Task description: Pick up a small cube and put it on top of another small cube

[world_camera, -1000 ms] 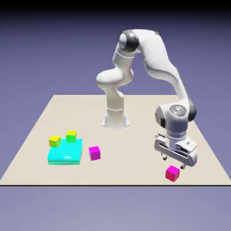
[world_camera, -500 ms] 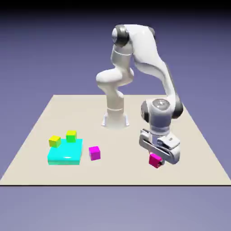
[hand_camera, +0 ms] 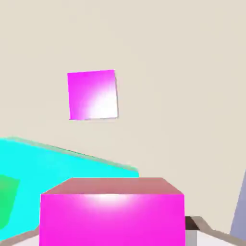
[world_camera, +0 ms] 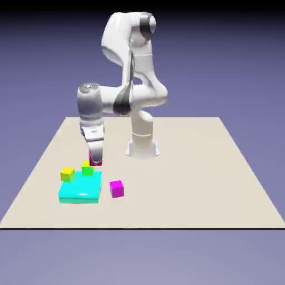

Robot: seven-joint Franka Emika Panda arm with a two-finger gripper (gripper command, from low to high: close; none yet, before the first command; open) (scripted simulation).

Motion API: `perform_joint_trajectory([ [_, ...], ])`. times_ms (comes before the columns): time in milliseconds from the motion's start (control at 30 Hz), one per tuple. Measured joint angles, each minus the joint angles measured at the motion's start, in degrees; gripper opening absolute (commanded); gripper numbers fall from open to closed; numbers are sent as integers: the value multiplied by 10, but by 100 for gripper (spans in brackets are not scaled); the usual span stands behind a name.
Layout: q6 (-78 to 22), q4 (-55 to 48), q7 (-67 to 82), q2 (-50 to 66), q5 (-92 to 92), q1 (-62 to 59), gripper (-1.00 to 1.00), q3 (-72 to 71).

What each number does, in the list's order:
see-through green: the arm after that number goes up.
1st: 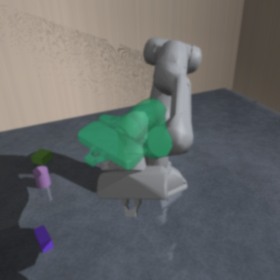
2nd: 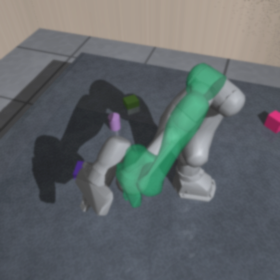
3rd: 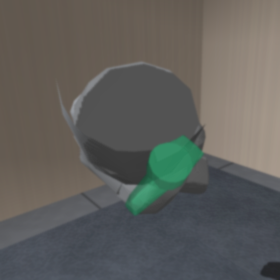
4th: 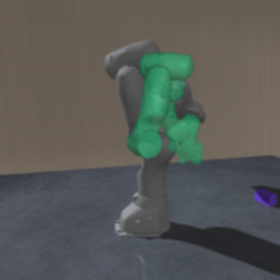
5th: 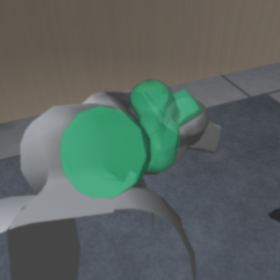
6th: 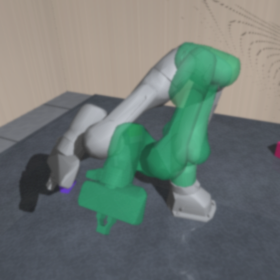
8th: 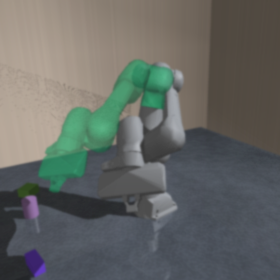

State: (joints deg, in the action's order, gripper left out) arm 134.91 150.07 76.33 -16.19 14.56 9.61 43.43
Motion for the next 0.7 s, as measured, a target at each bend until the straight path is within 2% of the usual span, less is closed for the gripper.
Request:
perform_joint_trajectory([
  [200, -20, 68, -4, -99, 75, -68, -100, 74],
  [433, 138, 101, 82, 46, -32, 4, -100, 141],
  [467, 143, 102, 85, 50, -35, 6, 100, 142],
  [533, 143, 102, 85, 50, -36, 6, 100, 142],
  [700, 30, 79, 23, -54, 41, -45, 100, 95],
])
